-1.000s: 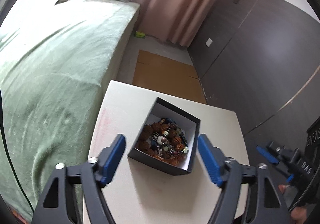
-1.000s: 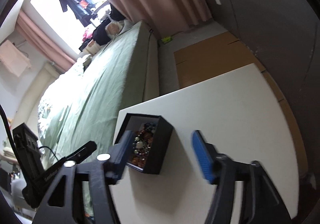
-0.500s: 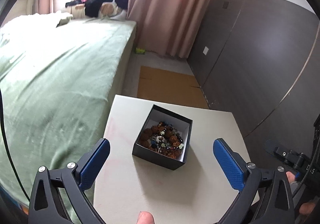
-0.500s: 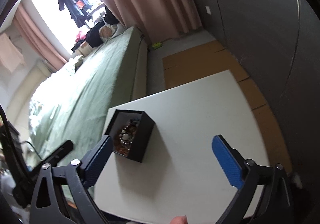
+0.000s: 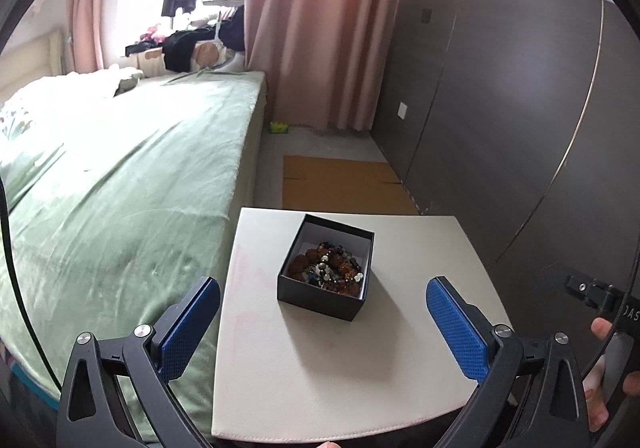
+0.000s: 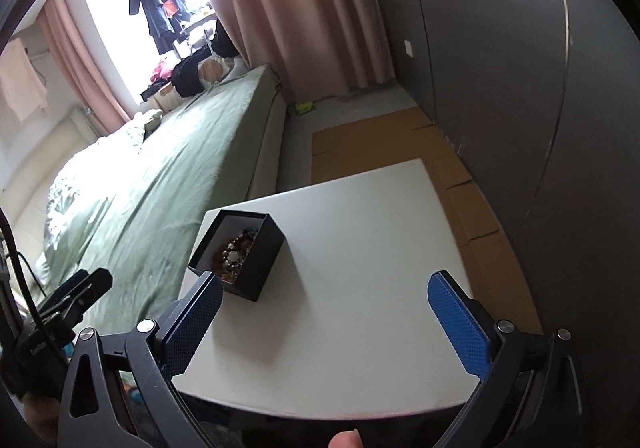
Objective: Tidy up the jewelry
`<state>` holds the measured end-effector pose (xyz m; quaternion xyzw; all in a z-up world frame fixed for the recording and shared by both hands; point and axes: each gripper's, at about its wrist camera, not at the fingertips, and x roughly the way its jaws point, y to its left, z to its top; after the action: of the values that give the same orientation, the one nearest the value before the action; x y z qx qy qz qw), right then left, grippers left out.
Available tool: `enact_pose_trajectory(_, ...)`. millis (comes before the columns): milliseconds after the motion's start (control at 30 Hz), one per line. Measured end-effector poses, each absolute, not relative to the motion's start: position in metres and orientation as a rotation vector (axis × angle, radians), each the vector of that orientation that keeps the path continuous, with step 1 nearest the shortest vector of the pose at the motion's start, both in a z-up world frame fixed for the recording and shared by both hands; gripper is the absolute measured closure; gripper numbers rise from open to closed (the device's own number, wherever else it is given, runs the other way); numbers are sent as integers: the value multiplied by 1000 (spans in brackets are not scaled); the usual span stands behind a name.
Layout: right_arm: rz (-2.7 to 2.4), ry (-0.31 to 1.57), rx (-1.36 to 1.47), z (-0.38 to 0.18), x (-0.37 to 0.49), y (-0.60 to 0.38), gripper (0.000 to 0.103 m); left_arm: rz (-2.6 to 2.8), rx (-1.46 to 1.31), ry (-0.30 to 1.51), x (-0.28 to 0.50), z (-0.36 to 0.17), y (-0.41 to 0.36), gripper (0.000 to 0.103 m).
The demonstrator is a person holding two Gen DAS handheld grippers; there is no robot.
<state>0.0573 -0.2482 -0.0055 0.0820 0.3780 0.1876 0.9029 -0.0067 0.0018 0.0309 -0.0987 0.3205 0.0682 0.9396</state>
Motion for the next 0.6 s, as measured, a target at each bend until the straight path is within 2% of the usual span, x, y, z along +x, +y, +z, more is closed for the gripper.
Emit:
enact_pose_trajectory(300, 403, 704, 129, 12, 30, -255, 0, 162, -170, 606, -19, 28, -1, 0)
enact_pose_trajectory(600, 434, 720, 113, 2, 26, -256, 0, 159, -151, 585, -28, 23, -1, 0)
